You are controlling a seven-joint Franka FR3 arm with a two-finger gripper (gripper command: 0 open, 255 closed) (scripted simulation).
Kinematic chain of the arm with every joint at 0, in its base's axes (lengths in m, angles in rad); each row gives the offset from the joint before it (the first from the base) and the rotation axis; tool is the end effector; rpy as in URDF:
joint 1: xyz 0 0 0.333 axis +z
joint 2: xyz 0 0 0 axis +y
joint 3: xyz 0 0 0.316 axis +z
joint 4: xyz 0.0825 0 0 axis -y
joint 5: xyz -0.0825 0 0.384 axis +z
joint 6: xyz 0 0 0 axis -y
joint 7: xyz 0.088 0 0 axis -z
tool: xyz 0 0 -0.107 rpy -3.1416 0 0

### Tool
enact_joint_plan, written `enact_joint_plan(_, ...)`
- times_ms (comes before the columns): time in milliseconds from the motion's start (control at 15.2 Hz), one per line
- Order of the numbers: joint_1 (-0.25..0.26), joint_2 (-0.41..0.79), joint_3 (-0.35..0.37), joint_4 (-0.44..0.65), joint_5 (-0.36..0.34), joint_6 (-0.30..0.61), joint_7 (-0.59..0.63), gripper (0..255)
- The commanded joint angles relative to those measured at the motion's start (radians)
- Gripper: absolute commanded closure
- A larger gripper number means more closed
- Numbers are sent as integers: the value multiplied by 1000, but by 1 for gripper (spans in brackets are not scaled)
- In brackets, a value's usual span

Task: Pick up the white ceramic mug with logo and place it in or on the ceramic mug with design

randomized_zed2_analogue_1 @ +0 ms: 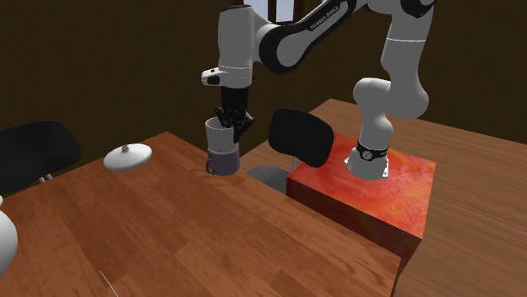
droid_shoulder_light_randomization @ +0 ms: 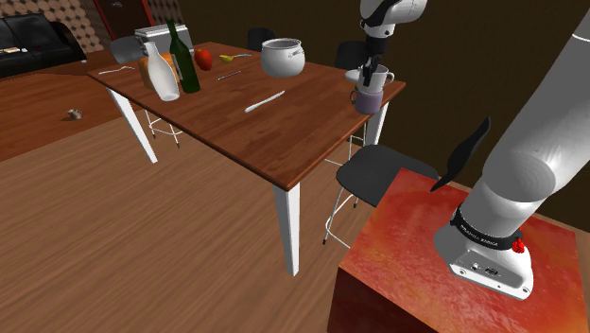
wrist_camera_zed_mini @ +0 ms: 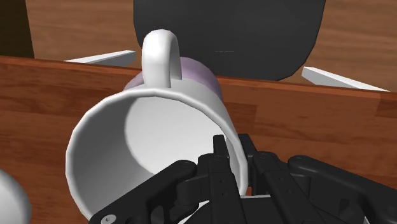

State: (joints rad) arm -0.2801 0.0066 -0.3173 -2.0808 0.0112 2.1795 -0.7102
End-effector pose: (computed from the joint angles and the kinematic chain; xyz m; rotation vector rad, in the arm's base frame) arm 0.4606 -0.3126 0.4322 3.0845 0.1651 0.1204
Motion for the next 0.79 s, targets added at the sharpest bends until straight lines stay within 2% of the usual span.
enact_joint_plan(0, 0, 0, 0, 0, 0, 0, 0, 255)
enact_joint_plan(66, 0, 0, 0, 0, 0, 0, 0, 0)
enact_joint_plan(396, 0, 0, 0, 0, 0, 0, 0, 0)
enact_joint_plan(660, 2, -53, 3, 70, -20, -120, 14, 0)
enact_joint_plan(726, 2, -53, 3, 70, -20, -120, 14, 0)
